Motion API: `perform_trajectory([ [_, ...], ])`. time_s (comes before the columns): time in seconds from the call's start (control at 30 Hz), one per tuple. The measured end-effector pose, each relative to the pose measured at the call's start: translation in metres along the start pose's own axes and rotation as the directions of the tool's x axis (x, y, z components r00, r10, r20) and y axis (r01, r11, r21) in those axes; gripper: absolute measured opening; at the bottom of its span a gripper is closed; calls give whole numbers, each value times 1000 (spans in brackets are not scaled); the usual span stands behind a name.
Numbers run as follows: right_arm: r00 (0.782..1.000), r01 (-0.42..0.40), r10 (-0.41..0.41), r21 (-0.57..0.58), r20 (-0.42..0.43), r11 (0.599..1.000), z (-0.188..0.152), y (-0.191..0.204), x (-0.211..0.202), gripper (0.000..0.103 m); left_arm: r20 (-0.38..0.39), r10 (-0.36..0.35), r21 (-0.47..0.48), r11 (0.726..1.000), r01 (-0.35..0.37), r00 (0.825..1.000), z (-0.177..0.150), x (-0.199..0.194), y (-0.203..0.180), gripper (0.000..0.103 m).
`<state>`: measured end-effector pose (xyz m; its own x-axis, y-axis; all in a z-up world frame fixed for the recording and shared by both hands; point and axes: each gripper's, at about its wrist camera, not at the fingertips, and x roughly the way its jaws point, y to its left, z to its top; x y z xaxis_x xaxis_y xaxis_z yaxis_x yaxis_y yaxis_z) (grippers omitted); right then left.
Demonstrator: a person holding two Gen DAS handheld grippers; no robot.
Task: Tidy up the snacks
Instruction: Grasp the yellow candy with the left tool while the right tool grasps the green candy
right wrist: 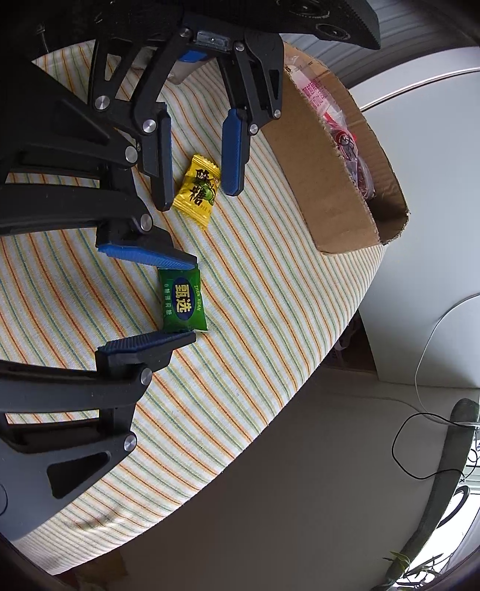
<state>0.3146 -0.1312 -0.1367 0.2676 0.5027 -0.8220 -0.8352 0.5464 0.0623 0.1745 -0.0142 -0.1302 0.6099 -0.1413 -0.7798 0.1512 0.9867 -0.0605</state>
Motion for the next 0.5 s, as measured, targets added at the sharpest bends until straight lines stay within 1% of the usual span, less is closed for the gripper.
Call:
perform_trajectory([
  [0.07,1000,3,-3,4,0,1000,-2,-4,-3,34,1,-6,14,1000,6,1000,-1,-1,-2,36],
  [0.1,1000,4,-4,8,0,1000,-2,-5,-2,34,1,-8,16,1000,8,1000,-1,-1,-2,32],
  [0.2,1000,12,-12,18,6,1000,-2,-5,-3,34,0,0,3,1000,0,1000,-2,-2,0,24],
  [0.27,1000,26,-26,14,8,1000,-2,-2,-2,35,0,11,11,1000,-11,1000,-2,-2,-2,24],
  [0.37,999,39,-39,15,13,999,-3,1,-1,35,4,44,48,998,-44,999,-3,-3,-11,23],
  [0.5,998,55,-55,24,18,998,-4,4,-3,34,8,50,48,998,-50,999,-6,-9,-15,23],
])
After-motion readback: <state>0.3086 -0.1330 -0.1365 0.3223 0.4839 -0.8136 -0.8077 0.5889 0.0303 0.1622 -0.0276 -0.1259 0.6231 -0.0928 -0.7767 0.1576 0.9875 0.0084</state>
